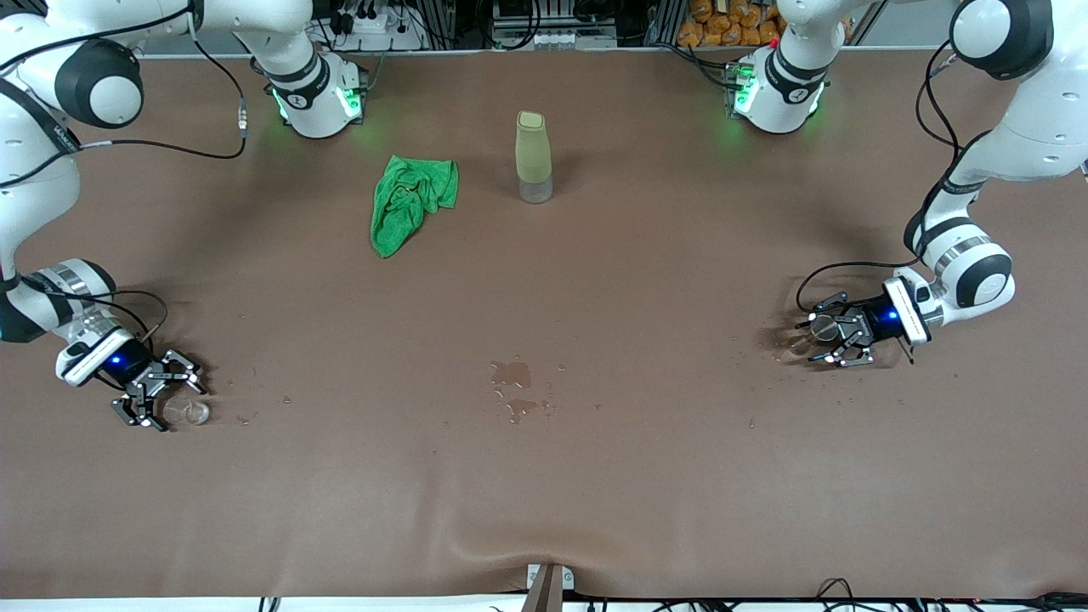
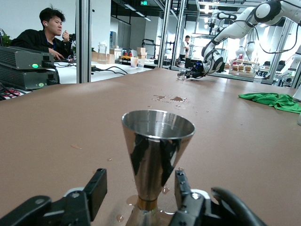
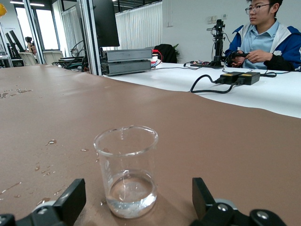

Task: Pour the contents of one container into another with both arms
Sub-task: 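Close the left gripper on the jigger while the right gripper grasps the beaker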

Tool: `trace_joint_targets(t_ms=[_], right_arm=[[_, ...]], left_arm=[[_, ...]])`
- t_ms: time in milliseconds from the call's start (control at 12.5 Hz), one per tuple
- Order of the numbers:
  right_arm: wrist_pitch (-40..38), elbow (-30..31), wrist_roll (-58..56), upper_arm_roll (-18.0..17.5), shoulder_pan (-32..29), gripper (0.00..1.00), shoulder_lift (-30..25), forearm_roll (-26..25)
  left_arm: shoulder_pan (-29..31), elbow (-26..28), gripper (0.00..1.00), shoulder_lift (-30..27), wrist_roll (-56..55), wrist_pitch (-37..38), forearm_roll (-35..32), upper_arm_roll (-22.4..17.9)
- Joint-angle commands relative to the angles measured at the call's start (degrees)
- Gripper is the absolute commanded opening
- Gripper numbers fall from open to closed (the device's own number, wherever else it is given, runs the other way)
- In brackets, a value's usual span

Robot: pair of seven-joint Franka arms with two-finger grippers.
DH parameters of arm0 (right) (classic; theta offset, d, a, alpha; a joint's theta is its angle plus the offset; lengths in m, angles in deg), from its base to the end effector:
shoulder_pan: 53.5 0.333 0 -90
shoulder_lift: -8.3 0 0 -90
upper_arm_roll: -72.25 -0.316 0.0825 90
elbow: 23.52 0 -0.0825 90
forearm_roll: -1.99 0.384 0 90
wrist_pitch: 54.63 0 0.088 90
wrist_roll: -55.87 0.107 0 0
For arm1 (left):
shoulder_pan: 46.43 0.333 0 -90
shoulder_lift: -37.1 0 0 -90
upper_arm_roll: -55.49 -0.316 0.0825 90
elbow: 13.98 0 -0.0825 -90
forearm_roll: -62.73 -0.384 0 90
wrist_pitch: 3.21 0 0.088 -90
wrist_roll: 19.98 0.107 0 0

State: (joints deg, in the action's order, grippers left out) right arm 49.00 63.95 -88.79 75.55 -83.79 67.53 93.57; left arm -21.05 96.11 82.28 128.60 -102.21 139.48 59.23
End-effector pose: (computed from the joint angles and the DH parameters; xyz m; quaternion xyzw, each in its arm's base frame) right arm 0.5936 -0.2887 0.0535 -0.7161 -0.3197 -0.5625 0.2620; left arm 0.5393 0.1165 0.0850 0.6353 -0.4388 0.4809 0.4155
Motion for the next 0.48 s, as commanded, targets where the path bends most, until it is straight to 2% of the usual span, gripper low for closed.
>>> trace_joint_targets(t_ms=[0, 160, 399], right_arm=[[0.3, -2.0, -0.5, 0.1, 0.9, 1.0, 1.9, 2.6], [0.3, -2.0, -0.6, 0.1, 1.7, 1.0, 1.9, 4.2], [0.3, -2.0, -0.7, 0.1, 2.7, 1.0, 2.4, 6.3]], left_arm=[[0.1, -0.7, 0.45, 0.8, 1.3, 1.0, 1.3, -0.1], [0.1, -0.8, 0.32, 0.8, 1.3, 1.0, 1.3, -0.1], [0.1, -0.9, 0.04, 1.1, 1.2, 0.9, 1.3, -0.1]])
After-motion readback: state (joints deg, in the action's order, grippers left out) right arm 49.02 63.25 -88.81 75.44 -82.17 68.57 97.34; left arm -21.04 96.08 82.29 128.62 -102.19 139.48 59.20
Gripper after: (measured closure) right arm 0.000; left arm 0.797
